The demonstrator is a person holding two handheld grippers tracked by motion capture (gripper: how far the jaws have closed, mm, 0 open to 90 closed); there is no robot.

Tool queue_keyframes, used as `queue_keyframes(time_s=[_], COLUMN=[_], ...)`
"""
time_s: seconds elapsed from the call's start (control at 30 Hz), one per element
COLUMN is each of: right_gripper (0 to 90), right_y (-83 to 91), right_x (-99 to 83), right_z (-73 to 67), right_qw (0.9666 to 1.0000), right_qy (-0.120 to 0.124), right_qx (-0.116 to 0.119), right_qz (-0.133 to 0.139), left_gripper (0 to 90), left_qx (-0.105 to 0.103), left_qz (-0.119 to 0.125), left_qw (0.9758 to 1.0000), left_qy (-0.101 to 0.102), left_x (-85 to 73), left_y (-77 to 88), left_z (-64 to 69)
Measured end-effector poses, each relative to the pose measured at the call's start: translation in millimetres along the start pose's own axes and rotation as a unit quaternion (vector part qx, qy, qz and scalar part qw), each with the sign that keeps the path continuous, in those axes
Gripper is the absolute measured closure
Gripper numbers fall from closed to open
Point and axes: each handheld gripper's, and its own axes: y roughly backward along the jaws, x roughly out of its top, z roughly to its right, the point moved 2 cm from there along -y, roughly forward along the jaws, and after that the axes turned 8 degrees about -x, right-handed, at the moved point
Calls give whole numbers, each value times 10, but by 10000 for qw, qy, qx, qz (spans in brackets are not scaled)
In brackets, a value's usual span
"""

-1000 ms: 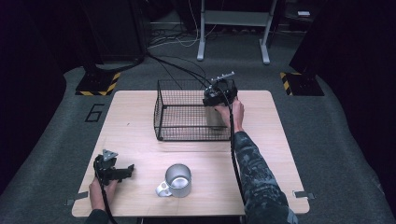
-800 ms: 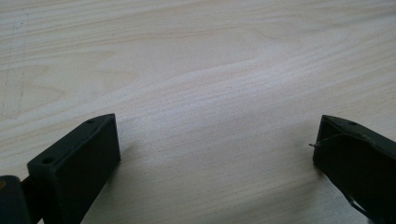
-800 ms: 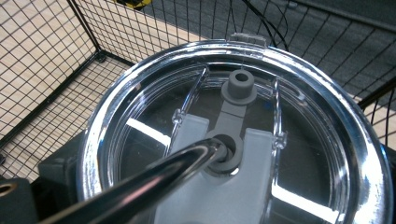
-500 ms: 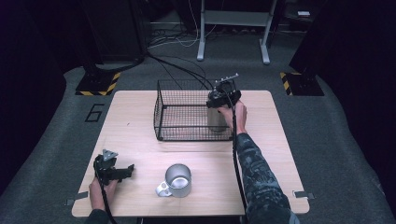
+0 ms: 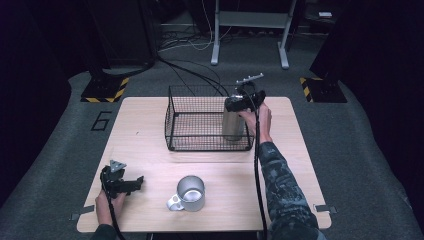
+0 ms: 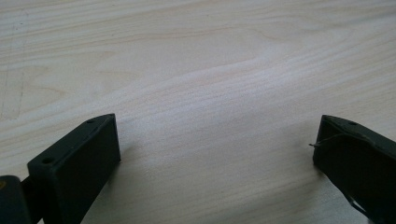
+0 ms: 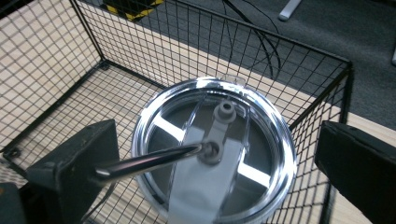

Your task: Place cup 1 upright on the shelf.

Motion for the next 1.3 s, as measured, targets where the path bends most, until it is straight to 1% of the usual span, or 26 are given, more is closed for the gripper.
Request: queue_keyframes(time_s=[0.23,0.27,0.3,0.33,0.4,0.43,0.47,0.53,0.57,0.63,0.67,0.73,0.8,0.87,1.0,1.03,1.1,1.3], right_gripper=[0,0,0,0,0,0,0,0,0,0,0,0,0,0,0,0,0,0], right_y=[299,347,393,443,544,595,641,724,769,833,872,919,963,1005,1078,1093,1114,1135], right_x=[-20,-27,-37,-48,-77,-95,-119,-175,-207,-266,-311,-393,-485,-586,-791,-844,-949,-1266], right_z=[89,103,128,139,155,149,159,175,170,169,157,156,151,153,158,162,179,232], right_qw=[9995,9994,9992,9989,9987,9987,9986,9982,9982,9980,9980,9979,9975,9969,9972,9971,9969,9983], right_qy=[-135,-134,-47,-62,8,-37,19,25,-48,-23,-53,-17,-92,-115,-120,-161,-169,-151], right_qx=[193,217,275,328,333,338,339,371,386,373,347,350,428,480,411,414,447,265], right_qz=[198,244,304,334,378,389,407,460,448,513,529,547,554,610,613,616,624,492], left_gripper=[5,5,5,5,5,5,5,5,5,4,5,4,5,4,5,4,4,4], left_qx=[0,-1,-1,0,2,2,2,1,1,-2,1,1,0,-1,0,-1,-2,-4], left_qz=[1,1,0,1,10,9,9,7,9,8,9,11,9,10,8,9,9,11], left_qw=[10000,10000,10000,10000,10000,10000,10000,10000,10000,10000,10000,10000,10000,10000,10000,10000,10000,10000], left_qy=[5,4,4,4,-6,-5,-6,-8,-9,-9,-8,-7,-9,-8,-10,-9,-12,-8], left_x=[0,0,0,0,1,1,1,1,1,1,1,1,1,1,1,1,2,2], left_y=[0,0,0,0,-1,-1,-1,-1,-2,-2,-2,-2,-2,-2,-2,-2,-2,-3], left_z=[0,0,0,0,-1,-1,-1,-2,-2,-2,-2,-2,-2,-2,-2,-2,-3,-3])
